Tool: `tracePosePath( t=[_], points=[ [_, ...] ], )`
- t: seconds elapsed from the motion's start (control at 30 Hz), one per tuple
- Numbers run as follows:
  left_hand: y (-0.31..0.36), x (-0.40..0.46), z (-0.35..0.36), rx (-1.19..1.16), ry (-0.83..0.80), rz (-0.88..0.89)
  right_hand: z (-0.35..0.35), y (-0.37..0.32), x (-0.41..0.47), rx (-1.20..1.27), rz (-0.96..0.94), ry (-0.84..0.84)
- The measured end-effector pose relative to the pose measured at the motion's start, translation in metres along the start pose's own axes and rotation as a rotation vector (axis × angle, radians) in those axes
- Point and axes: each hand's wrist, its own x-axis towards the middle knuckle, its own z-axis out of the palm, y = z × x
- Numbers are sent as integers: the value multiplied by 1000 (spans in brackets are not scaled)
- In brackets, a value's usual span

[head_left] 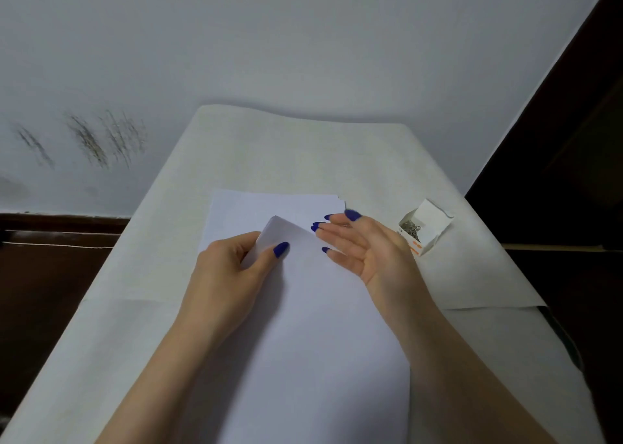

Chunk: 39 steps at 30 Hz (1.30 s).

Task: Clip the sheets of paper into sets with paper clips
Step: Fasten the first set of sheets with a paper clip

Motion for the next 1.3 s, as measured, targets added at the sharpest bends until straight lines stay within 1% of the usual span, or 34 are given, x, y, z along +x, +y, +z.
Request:
tracePosePath(
  t=[0.1,0.17,0.23,0.37,0.67,0.83,1.0,1.13,1.3],
  points=[
    [1,0,-1,-10,-7,11,1,0,0,-197,-123,60],
    [0,0,-1,-22,-14,16,0,0,0,-313,-211,65],
    [1,0,-1,-29,-22,22,0,-2,0,-369,-275,56],
    [1,-1,1,-31,-37,43,4,-5,-2,-331,-287,31],
    [0,-2,1,-60,-90,40,2,1,2,-381,-305,89],
    [0,-2,2,-47,-83,51,2,0,0,-464,-345,136],
    [0,-2,2,-42,-91,47,2,1,0,-426,-370,156],
    [0,-2,1,-42,-99,51,1,-2,0,-372,-405,68],
    [1,-2,1,-57,-105,50,-1,-6,-1,-387,-391,-15]
  ],
)
